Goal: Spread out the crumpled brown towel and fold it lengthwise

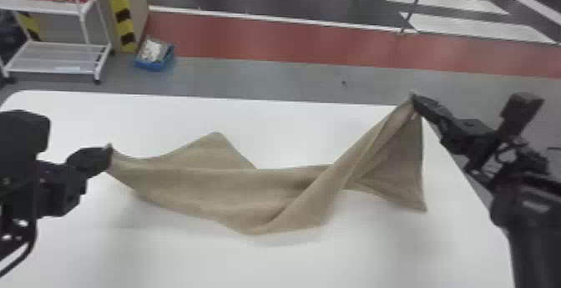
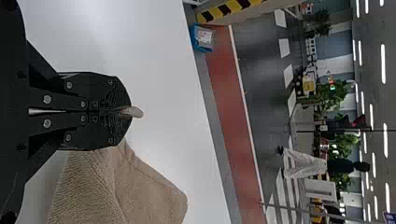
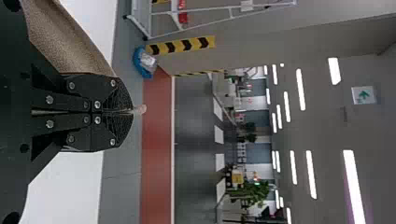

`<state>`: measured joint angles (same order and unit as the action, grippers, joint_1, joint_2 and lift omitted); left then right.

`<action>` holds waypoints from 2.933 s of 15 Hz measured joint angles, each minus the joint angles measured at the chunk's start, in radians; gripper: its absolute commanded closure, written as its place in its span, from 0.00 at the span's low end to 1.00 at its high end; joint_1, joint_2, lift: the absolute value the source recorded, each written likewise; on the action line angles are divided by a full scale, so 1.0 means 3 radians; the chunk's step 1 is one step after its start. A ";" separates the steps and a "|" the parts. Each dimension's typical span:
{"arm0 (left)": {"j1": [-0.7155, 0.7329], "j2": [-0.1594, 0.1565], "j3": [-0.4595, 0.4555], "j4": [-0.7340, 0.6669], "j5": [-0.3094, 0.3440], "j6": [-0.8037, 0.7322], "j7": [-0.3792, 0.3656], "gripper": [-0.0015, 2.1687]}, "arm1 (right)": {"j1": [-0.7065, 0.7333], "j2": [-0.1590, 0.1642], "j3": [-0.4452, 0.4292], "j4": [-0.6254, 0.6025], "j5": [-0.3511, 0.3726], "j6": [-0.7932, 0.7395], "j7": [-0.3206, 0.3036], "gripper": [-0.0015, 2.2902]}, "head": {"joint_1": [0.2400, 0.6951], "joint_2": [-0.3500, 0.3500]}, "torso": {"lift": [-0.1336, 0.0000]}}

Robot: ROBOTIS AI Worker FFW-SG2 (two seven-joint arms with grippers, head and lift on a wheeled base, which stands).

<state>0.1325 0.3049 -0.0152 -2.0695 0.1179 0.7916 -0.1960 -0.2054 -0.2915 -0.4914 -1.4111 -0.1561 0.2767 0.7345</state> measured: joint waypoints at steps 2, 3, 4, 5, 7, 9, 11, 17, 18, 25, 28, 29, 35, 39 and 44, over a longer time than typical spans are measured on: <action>0.0005 0.0027 0.0141 -0.0092 0.0064 0.0064 0.0003 0.54 | -0.0030 -0.0025 -0.0184 -0.0044 -0.0292 -0.0106 0.0078 0.58 | 0.98 0.20 | 0.07; 0.0005 0.0045 0.0186 -0.0105 0.0088 0.0068 0.0004 0.54 | -0.0067 -0.0051 -0.0246 -0.0051 -0.0395 -0.0122 0.0115 0.58 | 0.92 0.19 | 0.07; 0.0005 0.0065 0.0224 -0.0109 0.0108 0.0069 0.0004 0.54 | -0.0117 -0.0085 -0.0300 -0.0051 -0.0510 -0.0139 0.0212 0.58 | 0.90 0.19 | 0.07; 0.0004 0.0076 0.0250 -0.0111 0.0124 0.0069 0.0004 0.54 | -0.0157 -0.0118 -0.0335 -0.0046 -0.0637 -0.0179 0.0352 0.58 | 0.88 0.20 | 0.07; 0.0005 0.0080 0.0264 -0.0107 0.0140 0.0069 0.0000 0.54 | -0.0147 -0.0188 -0.0393 -0.0001 -0.0803 -0.0291 0.0666 0.58 | 0.85 0.20 | 0.07; 0.0012 0.0079 0.0248 -0.0087 0.0143 0.0066 -0.0014 0.54 | -0.0018 -0.0313 -0.0411 0.0195 -0.0825 -0.0492 0.0950 0.58 | 0.88 0.19 | 0.07; 0.0015 0.0076 0.0218 -0.0056 0.0139 0.0059 -0.0019 0.54 | 0.0180 -0.0431 -0.0373 0.0520 -0.0789 -0.0795 0.1368 0.58 | 1.00 0.18 | 0.07; -0.0010 0.0072 0.0154 0.0030 0.0123 0.0040 -0.0016 0.54 | 0.0901 -0.0430 -0.0362 0.0797 -0.0283 -0.1128 0.1882 0.37 | 1.00 0.17 | 0.07; -0.0014 0.0072 0.0143 0.0036 0.0122 0.0039 -0.0015 0.54 | 0.0983 -0.0419 -0.0358 0.0798 -0.0167 -0.1128 0.1885 0.30 | 1.00 0.17 | 0.07; -0.0015 0.0051 0.0056 -0.0002 0.0098 0.0048 -0.0001 0.54 | 0.1215 -0.0354 -0.0894 0.0345 -0.0210 -0.0242 0.1910 0.05 | 1.00 0.07 | 0.07; -0.0008 0.0044 0.0011 -0.0009 0.0078 0.0043 0.0007 0.54 | 0.1070 -0.0347 -0.0991 0.0166 -0.0350 0.0141 0.1282 0.08 | 1.00 0.00 | 0.07; -0.0010 0.0040 -0.0016 -0.0007 0.0069 0.0040 0.0009 0.54 | 0.0949 -0.0342 -0.0925 0.0147 -0.0350 0.0186 0.1088 0.09 | 1.00 0.00 | 0.07; -0.0029 0.0048 -0.0056 0.0043 0.0047 0.0032 0.0009 0.54 | 0.0123 -0.0303 -0.0094 0.0583 -0.0119 0.0223 0.0442 0.14 | 1.00 0.12 | 0.07; -0.0042 0.0067 -0.0030 0.0087 0.0068 -0.0029 -0.0015 0.54 | -0.0082 -0.0187 0.0243 0.0813 0.0197 0.0197 0.0383 0.17 | 1.00 0.21 | 0.07; -0.0042 0.0078 0.0004 0.0114 0.0092 -0.0083 -0.0031 0.54 | -0.0142 -0.0191 0.0297 0.0884 0.0428 0.0271 0.0375 0.21 | 1.00 0.22 | 0.07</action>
<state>0.1198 0.3283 -0.0139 -2.0354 0.1455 0.7667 -0.2054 -0.2480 -0.3489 -0.4023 -1.1460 -0.0276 0.3579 0.8472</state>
